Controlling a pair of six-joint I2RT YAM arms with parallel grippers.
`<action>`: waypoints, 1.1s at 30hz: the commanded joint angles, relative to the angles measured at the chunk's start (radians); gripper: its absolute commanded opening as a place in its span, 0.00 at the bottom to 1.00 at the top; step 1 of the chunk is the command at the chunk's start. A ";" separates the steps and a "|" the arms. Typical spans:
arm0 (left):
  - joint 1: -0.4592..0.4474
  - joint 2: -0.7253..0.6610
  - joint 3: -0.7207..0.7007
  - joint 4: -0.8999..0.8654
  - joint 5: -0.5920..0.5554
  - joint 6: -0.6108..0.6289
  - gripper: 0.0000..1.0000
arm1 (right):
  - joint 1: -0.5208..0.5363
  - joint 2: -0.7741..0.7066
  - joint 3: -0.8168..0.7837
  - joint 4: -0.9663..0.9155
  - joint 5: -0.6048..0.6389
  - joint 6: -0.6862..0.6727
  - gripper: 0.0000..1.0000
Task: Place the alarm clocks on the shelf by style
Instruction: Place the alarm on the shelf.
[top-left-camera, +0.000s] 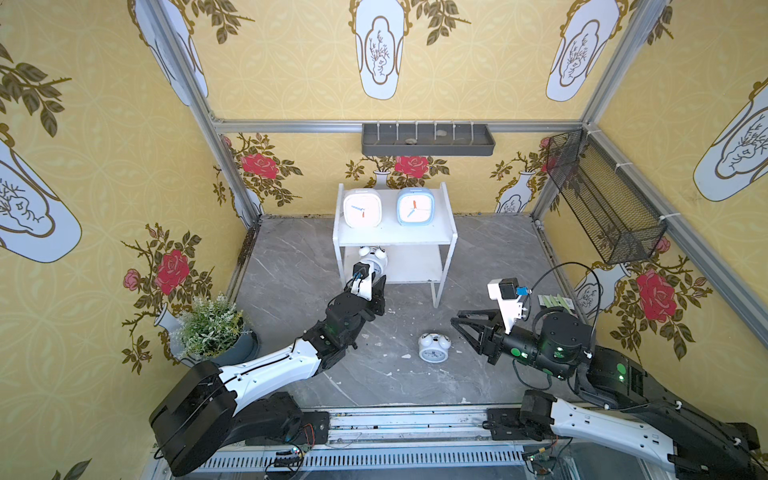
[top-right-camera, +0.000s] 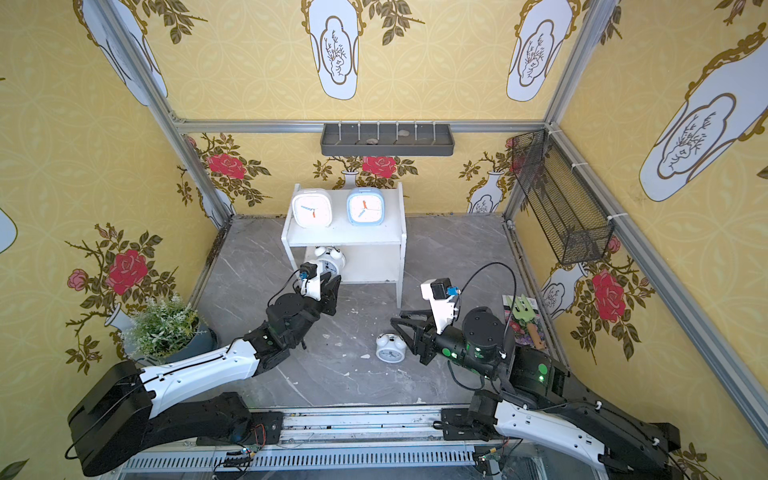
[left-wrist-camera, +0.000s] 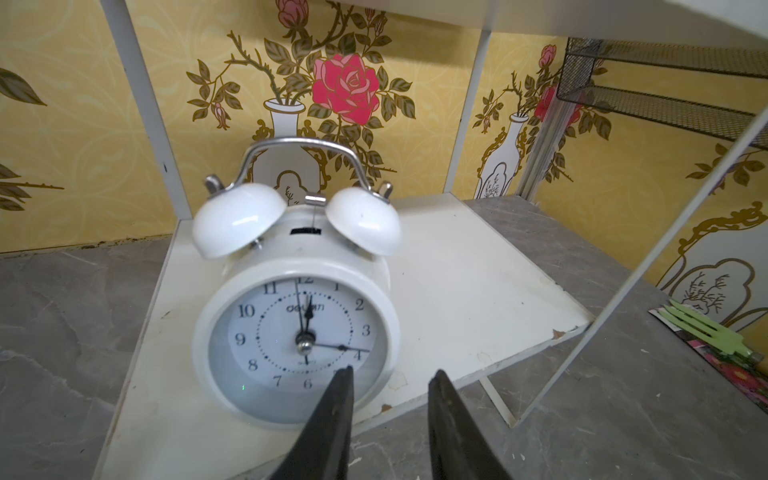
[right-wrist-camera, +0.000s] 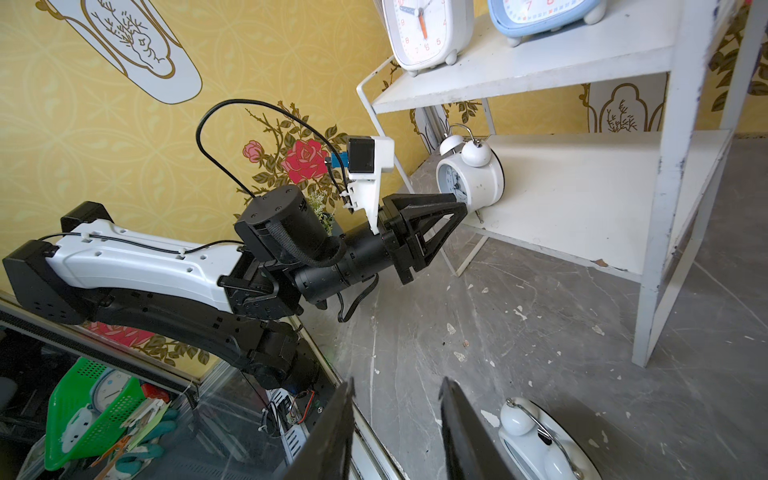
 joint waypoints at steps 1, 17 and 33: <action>0.007 0.009 0.011 0.034 0.045 0.018 0.36 | 0.000 -0.001 -0.005 0.044 -0.002 0.003 0.37; 0.056 0.076 0.053 0.048 0.108 0.017 0.39 | 0.000 -0.009 -0.001 0.028 0.008 0.007 0.37; -0.103 -0.274 -0.145 -0.155 0.019 -0.017 0.96 | -0.024 0.303 -0.022 -0.196 0.063 0.088 0.65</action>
